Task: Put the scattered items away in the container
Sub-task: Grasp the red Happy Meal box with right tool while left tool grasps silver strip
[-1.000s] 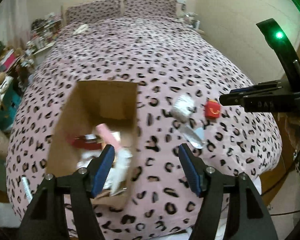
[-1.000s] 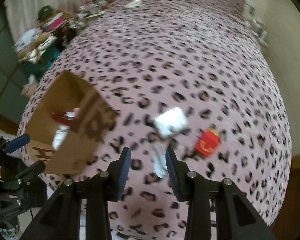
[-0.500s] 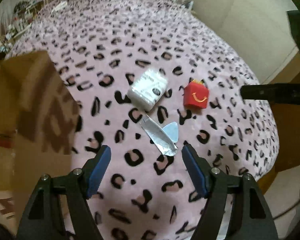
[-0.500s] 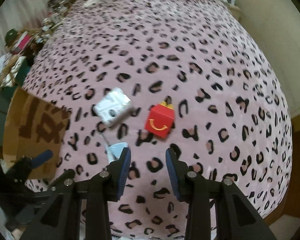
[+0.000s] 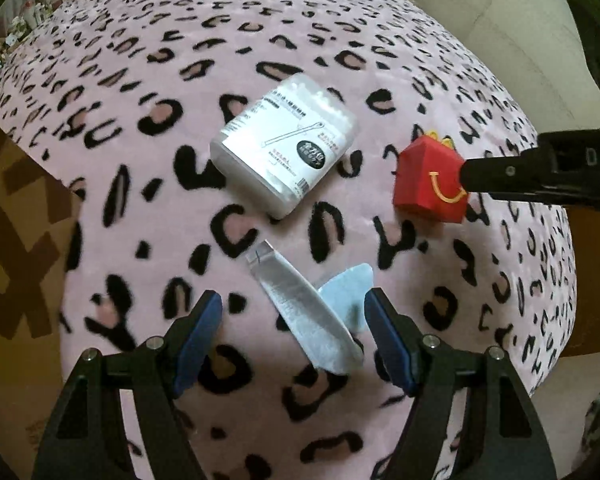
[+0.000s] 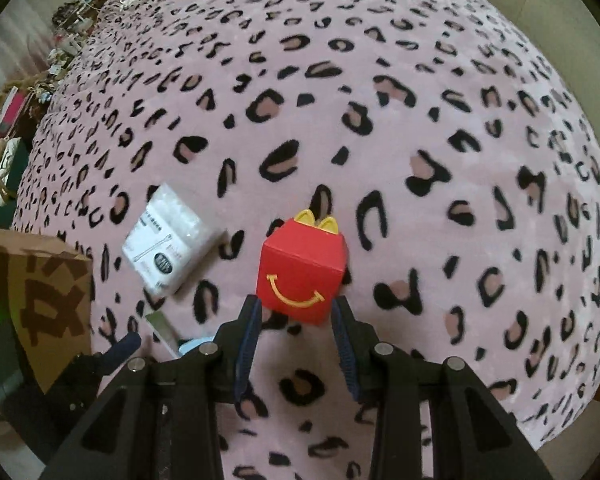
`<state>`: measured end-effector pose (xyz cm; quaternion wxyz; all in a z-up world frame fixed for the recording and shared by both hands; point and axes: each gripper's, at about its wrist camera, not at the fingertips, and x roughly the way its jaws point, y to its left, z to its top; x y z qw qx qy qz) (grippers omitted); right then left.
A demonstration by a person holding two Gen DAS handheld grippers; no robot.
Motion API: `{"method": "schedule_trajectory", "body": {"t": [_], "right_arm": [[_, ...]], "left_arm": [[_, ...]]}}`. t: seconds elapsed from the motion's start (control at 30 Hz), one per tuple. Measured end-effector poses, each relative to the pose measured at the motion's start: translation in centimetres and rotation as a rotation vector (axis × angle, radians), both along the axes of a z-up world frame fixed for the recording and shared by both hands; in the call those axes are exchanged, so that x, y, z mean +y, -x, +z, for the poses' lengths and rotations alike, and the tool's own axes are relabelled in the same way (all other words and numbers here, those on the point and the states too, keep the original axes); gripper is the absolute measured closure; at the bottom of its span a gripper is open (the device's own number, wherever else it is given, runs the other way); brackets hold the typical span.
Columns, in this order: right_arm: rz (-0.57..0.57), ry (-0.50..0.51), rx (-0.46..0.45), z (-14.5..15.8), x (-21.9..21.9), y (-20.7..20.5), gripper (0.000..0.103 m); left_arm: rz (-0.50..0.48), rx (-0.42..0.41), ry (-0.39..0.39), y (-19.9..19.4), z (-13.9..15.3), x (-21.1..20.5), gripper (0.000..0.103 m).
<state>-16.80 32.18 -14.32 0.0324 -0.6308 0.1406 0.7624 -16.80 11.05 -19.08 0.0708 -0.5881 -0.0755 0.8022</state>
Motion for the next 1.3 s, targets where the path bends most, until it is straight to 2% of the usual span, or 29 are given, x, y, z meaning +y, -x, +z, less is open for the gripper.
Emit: {"method": "schedule_trajectory", "body": {"t": [0.1, 0.27, 0.43, 0.5, 0.63, 0.67, 0.73, 0.8, 0.83, 0.87, 0.93, 1.07, 1.3], "right_arm": [[-0.002, -0.015, -0.011, -1.0, -0.2, 0.9, 0.066], [-0.01, -0.095, -0.013, -1.8, -0.7, 1.9, 0.064], [-0.008, -0.139, -0.039, -2.5, -1.2, 2.3, 0.042], [-0.022, -0.113, -0.036, -3.1, -1.1, 2.3, 0.041], [-0.049, -0.055, -0.056, -4.3, -1.1, 2.6, 0.028], [-0.049, -0.039, -0.06, -4.7, -1.2, 2.7, 0.028], [-0.058, -0.003, -0.052, -5.3, -1.5, 2.8, 0.028], [-0.061, -0.001, -0.051, -5.8, -1.9, 2.8, 0.028], [-0.059, -0.004, -0.054, -6.0, -2.2, 2.8, 0.032], [-0.057, -0.007, -0.055, -6.2, -2.4, 2.7, 0.046], [-0.057, 0.0, -0.06, -6.6, -2.7, 2.4, 0.06], [-0.055, 0.0, -0.035, -6.2, -2.8, 1.9, 0.06], [-0.047, -0.012, 0.001, -4.7, -3.0, 1.0, 0.063]], "left_arm": [[0.015, -0.009, -0.011, 0.5, -0.9, -0.2, 0.028], [0.034, 0.0, -0.031, 0.8, -1.6, -1.1, 0.028], [0.031, 0.015, -0.017, 0.6, -1.7, -1.8, 0.028], [0.038, 0.016, -0.011, 0.4, -1.7, -2.2, 0.029], [0.049, 0.006, -0.019, 0.4, -2.0, -3.1, 0.043], [0.052, 0.001, -0.017, 0.5, -2.1, -3.2, 0.046], [0.047, -0.012, 0.005, 0.6, -2.4, -3.4, 0.061], [0.041, -0.02, -0.009, 0.5, -2.6, -3.9, 0.063], [0.041, -0.021, -0.02, 0.4, -2.6, -4.1, 0.065], [0.041, -0.019, -0.026, 0.3, -2.4, -4.3, 0.066], [0.047, -0.013, -0.045, 0.1, -2.0, -4.7, 0.073], [0.043, -0.014, -0.089, -0.4, -1.5, -5.0, 0.082], [-0.004, 0.007, -0.111, -1.1, -0.4, -3.7, 0.091]]}}
